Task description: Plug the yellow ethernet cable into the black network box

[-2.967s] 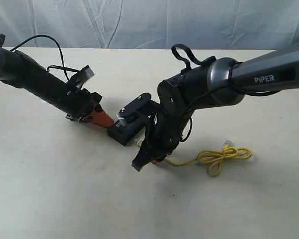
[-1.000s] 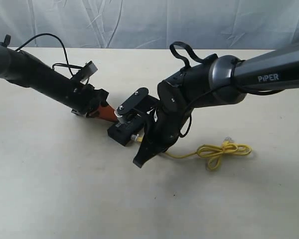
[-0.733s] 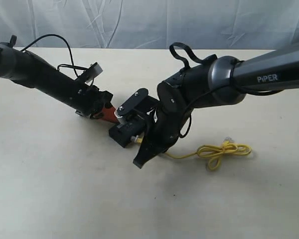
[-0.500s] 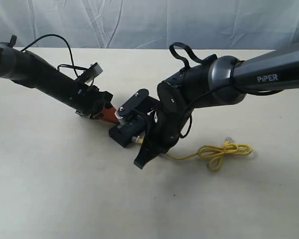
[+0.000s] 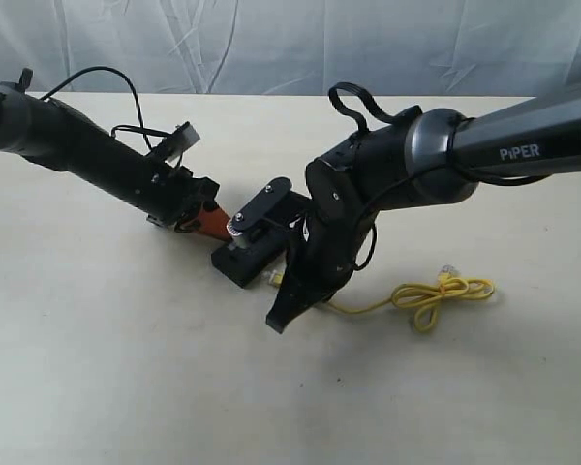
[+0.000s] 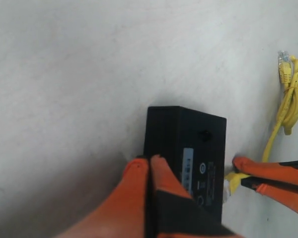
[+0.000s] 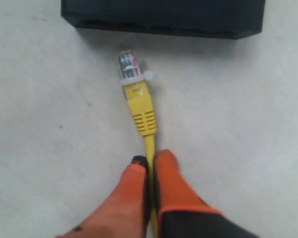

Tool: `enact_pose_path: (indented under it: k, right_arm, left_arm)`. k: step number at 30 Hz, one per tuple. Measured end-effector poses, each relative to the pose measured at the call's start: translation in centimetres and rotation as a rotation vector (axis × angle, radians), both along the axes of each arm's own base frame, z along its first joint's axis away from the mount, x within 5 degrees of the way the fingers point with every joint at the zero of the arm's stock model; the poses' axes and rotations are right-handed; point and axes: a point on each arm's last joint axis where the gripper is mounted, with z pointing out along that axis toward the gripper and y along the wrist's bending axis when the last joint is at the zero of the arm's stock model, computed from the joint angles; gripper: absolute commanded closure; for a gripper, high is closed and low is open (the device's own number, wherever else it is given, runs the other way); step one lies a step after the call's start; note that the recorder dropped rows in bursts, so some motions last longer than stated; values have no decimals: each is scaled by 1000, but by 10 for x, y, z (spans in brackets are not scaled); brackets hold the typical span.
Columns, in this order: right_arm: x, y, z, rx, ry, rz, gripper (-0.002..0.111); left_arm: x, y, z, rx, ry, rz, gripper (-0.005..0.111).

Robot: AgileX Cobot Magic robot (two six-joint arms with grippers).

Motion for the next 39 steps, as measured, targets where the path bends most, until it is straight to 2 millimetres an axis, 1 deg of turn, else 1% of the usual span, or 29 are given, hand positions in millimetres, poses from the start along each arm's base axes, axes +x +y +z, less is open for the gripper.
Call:
enact_pose_path:
  k: [12,21,26,31,39]
  right_arm:
    - [2,1,1,16,-18,-2,108]
    - [3,-3,0,-26,-31,-74,109]
    - [4,-4,0,-29,-39,-82,109]
    - [3,0,1,-30,-63,-9,109]
    - [-7,10,0,-42,-82,71,109]
  left_arm:
    - [-4,0,1,-8,18,-37,107]
    - [-6,-1,1,-15,50,-44,107]
    - [-7,-1,2,-21,62,-47,107]
    - [-7,-1,2,-21,66,-47,107]
    - [-7,-1,2,-20,69,-46,107]
